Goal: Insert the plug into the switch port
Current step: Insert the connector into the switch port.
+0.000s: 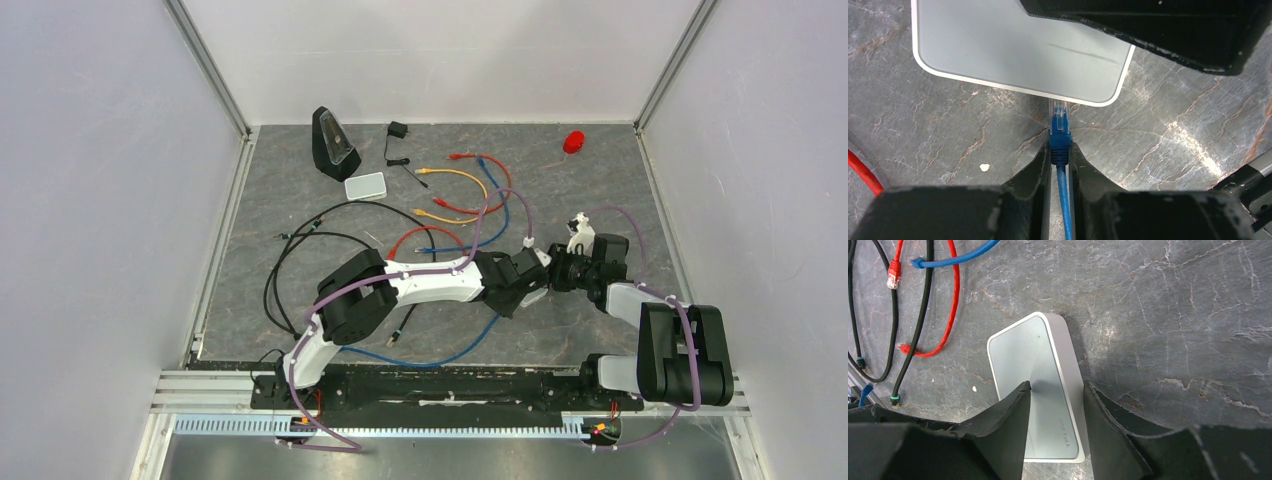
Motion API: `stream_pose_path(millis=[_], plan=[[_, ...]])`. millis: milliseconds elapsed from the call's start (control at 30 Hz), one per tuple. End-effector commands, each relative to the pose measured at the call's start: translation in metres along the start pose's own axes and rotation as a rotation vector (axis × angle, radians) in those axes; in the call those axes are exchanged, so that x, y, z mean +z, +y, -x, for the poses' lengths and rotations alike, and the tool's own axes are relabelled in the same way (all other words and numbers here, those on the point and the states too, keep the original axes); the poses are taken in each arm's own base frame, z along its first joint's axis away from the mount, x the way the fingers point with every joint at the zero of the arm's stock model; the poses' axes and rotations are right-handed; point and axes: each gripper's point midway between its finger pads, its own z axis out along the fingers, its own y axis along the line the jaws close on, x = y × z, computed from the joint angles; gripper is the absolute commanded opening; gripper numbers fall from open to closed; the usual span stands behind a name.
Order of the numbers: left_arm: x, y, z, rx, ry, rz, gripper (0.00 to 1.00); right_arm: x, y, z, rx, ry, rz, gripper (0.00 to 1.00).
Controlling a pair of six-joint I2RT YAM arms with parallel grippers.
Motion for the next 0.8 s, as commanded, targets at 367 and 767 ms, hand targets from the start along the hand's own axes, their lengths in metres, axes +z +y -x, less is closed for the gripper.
stream_pose_path(millis=[367, 767], plan=[[0.008, 0.002, -0.027, 0.023, 0.121, -0.029, 0.09, -0.001, 0.001, -0.011, 0.011, 0.026, 0.01, 0.46], [-0.005, 0.011, -0.026, 0.025, 0.088, 0.004, 0.24, -0.002, 0.001, -0.011, 0.002, 0.025, 0.006, 0.47]])
